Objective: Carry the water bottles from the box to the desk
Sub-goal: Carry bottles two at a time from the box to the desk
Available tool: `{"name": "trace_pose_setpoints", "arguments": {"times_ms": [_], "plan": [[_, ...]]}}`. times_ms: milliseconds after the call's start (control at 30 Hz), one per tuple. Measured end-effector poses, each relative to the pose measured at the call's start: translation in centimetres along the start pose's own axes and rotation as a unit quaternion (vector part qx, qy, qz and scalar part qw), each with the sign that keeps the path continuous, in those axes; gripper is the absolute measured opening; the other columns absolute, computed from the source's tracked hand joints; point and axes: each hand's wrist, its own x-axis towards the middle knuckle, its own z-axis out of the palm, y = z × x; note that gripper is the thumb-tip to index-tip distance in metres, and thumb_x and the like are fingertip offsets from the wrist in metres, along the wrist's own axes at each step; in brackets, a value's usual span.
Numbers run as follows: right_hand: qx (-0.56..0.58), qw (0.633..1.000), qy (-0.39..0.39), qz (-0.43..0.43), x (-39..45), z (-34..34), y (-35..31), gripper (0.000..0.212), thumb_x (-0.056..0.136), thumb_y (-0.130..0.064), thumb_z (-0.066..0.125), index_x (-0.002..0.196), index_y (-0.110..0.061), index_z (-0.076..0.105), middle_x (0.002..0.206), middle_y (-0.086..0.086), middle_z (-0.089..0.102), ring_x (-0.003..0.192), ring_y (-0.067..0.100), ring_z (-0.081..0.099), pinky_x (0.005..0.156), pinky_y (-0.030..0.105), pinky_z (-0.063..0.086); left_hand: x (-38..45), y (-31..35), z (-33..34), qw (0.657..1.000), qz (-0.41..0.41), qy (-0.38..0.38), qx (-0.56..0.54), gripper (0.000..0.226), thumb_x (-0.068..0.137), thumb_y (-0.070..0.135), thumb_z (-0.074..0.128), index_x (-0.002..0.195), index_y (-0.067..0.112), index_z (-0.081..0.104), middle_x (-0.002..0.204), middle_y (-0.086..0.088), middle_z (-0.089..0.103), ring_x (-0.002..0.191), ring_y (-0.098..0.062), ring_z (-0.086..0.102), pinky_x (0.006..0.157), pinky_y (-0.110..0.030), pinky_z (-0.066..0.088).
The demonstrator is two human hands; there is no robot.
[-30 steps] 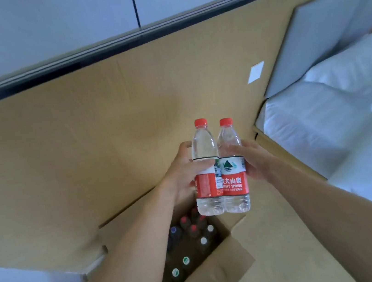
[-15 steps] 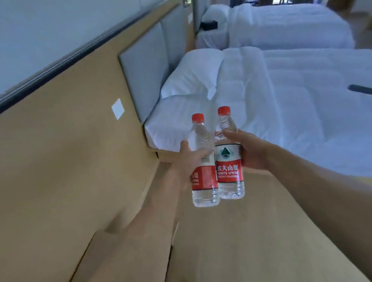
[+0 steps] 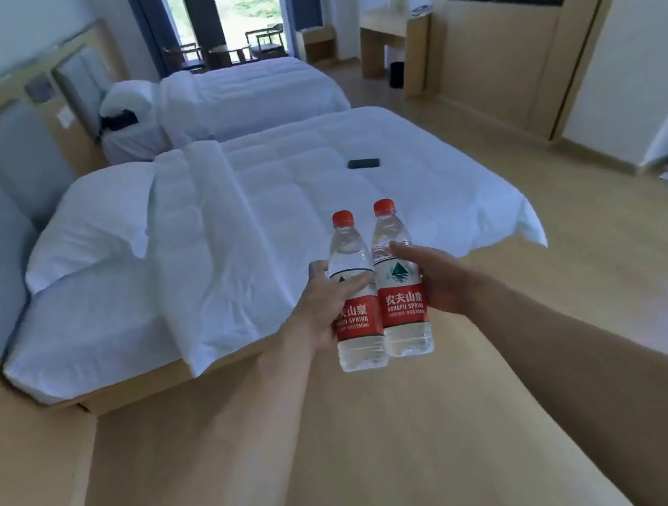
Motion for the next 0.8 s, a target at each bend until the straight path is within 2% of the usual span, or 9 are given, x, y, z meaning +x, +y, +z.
{"name": "trace_pose_setpoints", "arguments": {"times_ms": [100, 200, 300, 400, 500, 600, 700, 800], "plan": [[0.026, 0.999, 0.025, -0.018, -2.7, -7.2, -2.0, 0.048, 0.095, -0.038, 0.062, 0.129, -0.005, 0.057, 0.119, 0.019, 0.07, 0.101, 0.033, 0.072, 0.076, 0.04, 0.06, 3.3, -0.7, 7.8, 0.999, 0.003, -0.047, 0.024, 0.067, 0.087, 0.01, 0.078, 0.133, 0.018, 0.029, 0.114, -0.021, 0.065, 0.079, -0.03, 0.076, 0.063, -0.042, 0.061], [0.044, 0.997, 0.052, -0.043, -5.7, -13.3, -3.9, 0.043, 0.097, -0.039, 0.057, 0.126, -0.008, 0.058, 0.116, 0.016, 0.07, 0.1, 0.031, 0.071, 0.081, 0.041, 0.059, 5.7, -1.3, 15.0, 0.996, -0.017, -0.092, 0.015, 0.056, 0.093, 0.012, 0.069, 0.133, 0.016, 0.029, 0.111, -0.023, 0.063, 0.077, -0.03, 0.074, 0.063, -0.042, 0.061], [0.061, 0.99, 0.113, -0.065, -8.9, -19.0, -5.6, 0.043, 0.099, -0.035, 0.057, 0.128, -0.004, 0.057, 0.117, 0.019, 0.069, 0.1, 0.033, 0.07, 0.081, 0.042, 0.058, 7.7, -1.8, 21.7, 0.987, -0.034, -0.157, 0.008, 0.044, 0.099, 0.015, 0.057, 0.135, 0.011, 0.032, 0.113, -0.027, 0.061, 0.085, -0.033, 0.071, 0.073, -0.047, 0.062], [0.05, 0.98, 0.171, -0.093, -12.3, -24.1, -7.0, 0.048, 0.091, -0.027, 0.066, 0.129, 0.001, 0.056, 0.115, 0.023, 0.069, 0.094, 0.034, 0.071, 0.075, 0.04, 0.059, 9.7, -2.3, 27.6, 0.967, -0.034, -0.251, 0.034, 0.036, 0.103, 0.019, 0.05, 0.135, 0.005, 0.043, 0.123, -0.031, 0.064, 0.098, -0.038, 0.069, 0.082, -0.05, 0.06], [0.039, 0.963, 0.243, -0.108, -15.0, -28.9, -8.0, 0.047, 0.087, -0.021, 0.07, 0.122, 0.009, 0.058, 0.113, 0.029, 0.067, 0.087, 0.035, 0.071, 0.07, 0.04, 0.059, 11.9, -2.9, 32.7, 0.942, -0.039, -0.326, 0.076, 0.03, 0.103, 0.025, 0.051, 0.129, 0.011, 0.06, 0.116, -0.019, 0.072, 0.095, -0.031, 0.073, 0.069, -0.041, 0.06], [0.043, 0.948, 0.289, -0.126, -16.8, -33.4, -8.9, 0.049, 0.092, -0.017, 0.068, 0.127, 0.015, 0.055, 0.122, 0.034, 0.062, 0.094, 0.039, 0.067, 0.076, 0.043, 0.06, 15.0, -3.6, 37.3, 0.935, -0.037, -0.329, 0.131, 0.034, 0.1, 0.03, 0.06, 0.131, 0.016, 0.058, 0.117, -0.014, 0.073, 0.099, -0.032, 0.073, 0.068, -0.042, 0.059], [0.045, 0.937, 0.316, -0.143, -17.2, -37.4, -10.1, 0.048, 0.095, -0.017, 0.065, 0.131, 0.012, 0.053, 0.126, 0.034, 0.06, 0.103, 0.042, 0.063, 0.087, 0.049, 0.055, 18.6, -4.2, 41.8, 0.93, -0.025, -0.333, 0.155, 0.037, 0.096, 0.03, 0.068, 0.128, 0.016, 0.055, 0.118, -0.015, 0.071, 0.099, -0.033, 0.073, 0.07, -0.047, 0.06], [0.057, 0.932, 0.325, -0.154, -16.3, -41.7, -11.9, 0.048, 0.095, -0.019, 0.064, 0.134, 0.006, 0.051, 0.123, 0.03, 0.06, 0.104, 0.041, 0.062, 0.088, 0.049, 0.053, 22.9, -4.3, 46.3, 0.922, -0.012, -0.349, 0.169, 0.041, 0.094, 0.031, 0.071, 0.126, 0.017, 0.051, 0.118, -0.014, 0.07, 0.1, -0.032, 0.073, 0.073, -0.05, 0.06]]}}
